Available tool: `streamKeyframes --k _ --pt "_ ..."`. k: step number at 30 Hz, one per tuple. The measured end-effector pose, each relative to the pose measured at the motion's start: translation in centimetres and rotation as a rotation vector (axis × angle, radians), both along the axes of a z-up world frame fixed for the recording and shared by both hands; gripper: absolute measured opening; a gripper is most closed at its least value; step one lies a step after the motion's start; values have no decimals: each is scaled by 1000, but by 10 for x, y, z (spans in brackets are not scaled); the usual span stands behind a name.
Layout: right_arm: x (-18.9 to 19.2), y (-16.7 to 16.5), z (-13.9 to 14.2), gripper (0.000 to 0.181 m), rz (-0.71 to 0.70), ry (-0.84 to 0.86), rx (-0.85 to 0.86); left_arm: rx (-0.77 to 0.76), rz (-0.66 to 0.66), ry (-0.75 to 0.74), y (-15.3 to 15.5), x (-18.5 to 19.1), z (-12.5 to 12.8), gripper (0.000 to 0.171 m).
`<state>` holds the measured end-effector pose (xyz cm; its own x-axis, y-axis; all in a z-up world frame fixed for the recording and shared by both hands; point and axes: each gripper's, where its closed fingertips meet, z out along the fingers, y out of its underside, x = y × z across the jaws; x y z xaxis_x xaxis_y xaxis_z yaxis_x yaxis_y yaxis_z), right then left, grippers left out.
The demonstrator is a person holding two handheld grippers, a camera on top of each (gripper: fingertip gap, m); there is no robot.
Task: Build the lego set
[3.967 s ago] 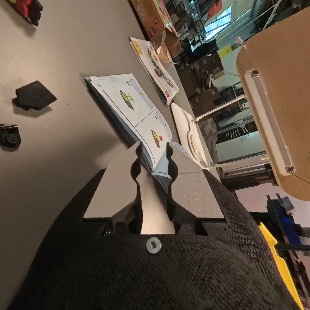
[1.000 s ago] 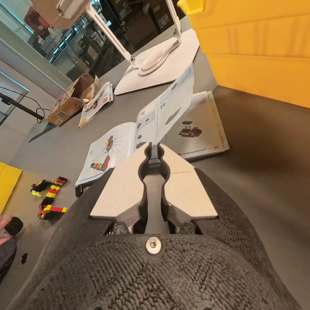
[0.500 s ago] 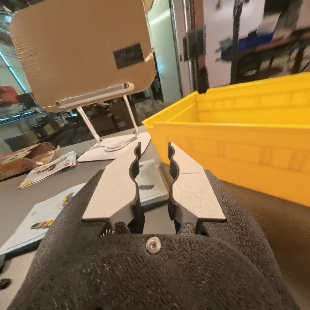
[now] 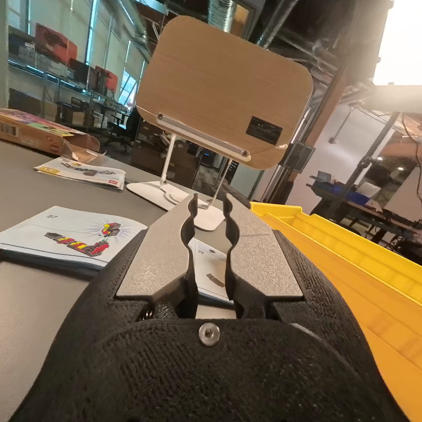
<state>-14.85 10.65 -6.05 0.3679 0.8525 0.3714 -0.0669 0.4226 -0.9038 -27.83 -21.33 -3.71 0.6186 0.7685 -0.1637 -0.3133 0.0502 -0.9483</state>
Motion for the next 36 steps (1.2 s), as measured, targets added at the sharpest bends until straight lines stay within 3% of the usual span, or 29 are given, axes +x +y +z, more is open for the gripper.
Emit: streamKeyframes --k 12,19,22,25,30,32,36 --pt "-1 1 -2 16 9 -5 -18 39 14 -27 -7 -5 0 9" --pt "-1 -1 -2 14 15 -5 -14 107 42 42 -22 -1 18 5" --pt "-1 -1 -2 13 18 -6 -14 146 54 103 -39 4 45 5" --pt "-2 -2 -2 12 23 -5 -16 217 -73 118 -55 14 75 5" --pt "-3 -5 -2 12 37 -8 -9 413 -454 9 -67 31 91 5" --pt "-3 -5 -2 12 37 -9 -7 423 -455 -37 -70 23 86 7" --pt "-2 -5 -2 11 35 -7 -9 246 -320 -23 -54 13 61 6"
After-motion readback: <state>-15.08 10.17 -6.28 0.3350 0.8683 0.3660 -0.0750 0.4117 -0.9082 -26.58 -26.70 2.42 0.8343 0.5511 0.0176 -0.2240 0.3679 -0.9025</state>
